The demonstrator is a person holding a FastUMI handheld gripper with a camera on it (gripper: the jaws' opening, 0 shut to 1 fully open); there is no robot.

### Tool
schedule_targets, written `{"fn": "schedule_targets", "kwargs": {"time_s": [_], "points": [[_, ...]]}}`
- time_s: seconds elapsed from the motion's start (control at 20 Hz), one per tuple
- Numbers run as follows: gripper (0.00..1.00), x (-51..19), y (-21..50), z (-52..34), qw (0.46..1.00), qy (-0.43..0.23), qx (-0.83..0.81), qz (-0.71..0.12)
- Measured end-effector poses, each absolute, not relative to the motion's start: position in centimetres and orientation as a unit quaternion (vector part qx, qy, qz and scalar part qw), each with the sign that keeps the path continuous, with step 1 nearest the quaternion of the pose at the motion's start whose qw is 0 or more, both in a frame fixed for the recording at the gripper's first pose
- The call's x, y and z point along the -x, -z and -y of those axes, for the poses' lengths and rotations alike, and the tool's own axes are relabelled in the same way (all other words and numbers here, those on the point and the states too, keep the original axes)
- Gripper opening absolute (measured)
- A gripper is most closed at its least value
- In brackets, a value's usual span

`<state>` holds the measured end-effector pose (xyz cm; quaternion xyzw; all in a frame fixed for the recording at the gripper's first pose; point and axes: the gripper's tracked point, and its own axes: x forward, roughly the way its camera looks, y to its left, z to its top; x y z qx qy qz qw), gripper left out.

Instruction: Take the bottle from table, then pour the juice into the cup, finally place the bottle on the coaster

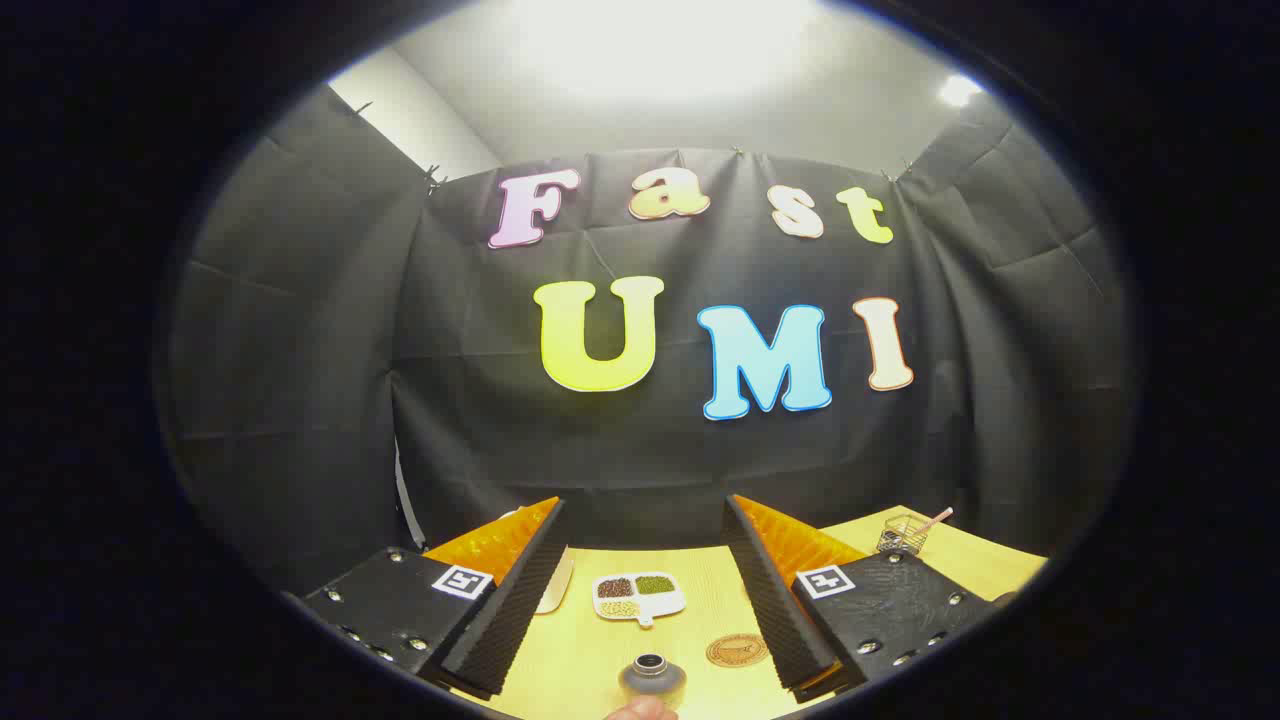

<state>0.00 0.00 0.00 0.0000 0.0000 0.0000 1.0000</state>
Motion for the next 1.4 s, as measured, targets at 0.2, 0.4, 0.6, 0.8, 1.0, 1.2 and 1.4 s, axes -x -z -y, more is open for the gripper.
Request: {"fn": "schedule_targets", "kwargs": {"time_s": [0.2,0.4,0.6,0.8,1.0,1.2,1.4], "points": [[0.95,-0.1,0.6,-0.1,1.000,-0.005,0.010,-0.004],[0.95,-0.3,1.9,-0.4,1.000,-0.005,0.019,-0.013],[0.95,-0.4,2.3,-0.4,1.000,-0.003,0.025,-0.012],[0.95,0.1,3.3,0.6,1.000,0.007,0.026,-0.009],[0.95,0.3,5.9,1.5,0.999,0.016,0.036,-0.011],[0.95,0.2,10.1,2.5,0.999,0.028,0.036,-0.024],[0.95,0.0,14.5,2.0,0.998,0.021,0.046,-0.026]]}}
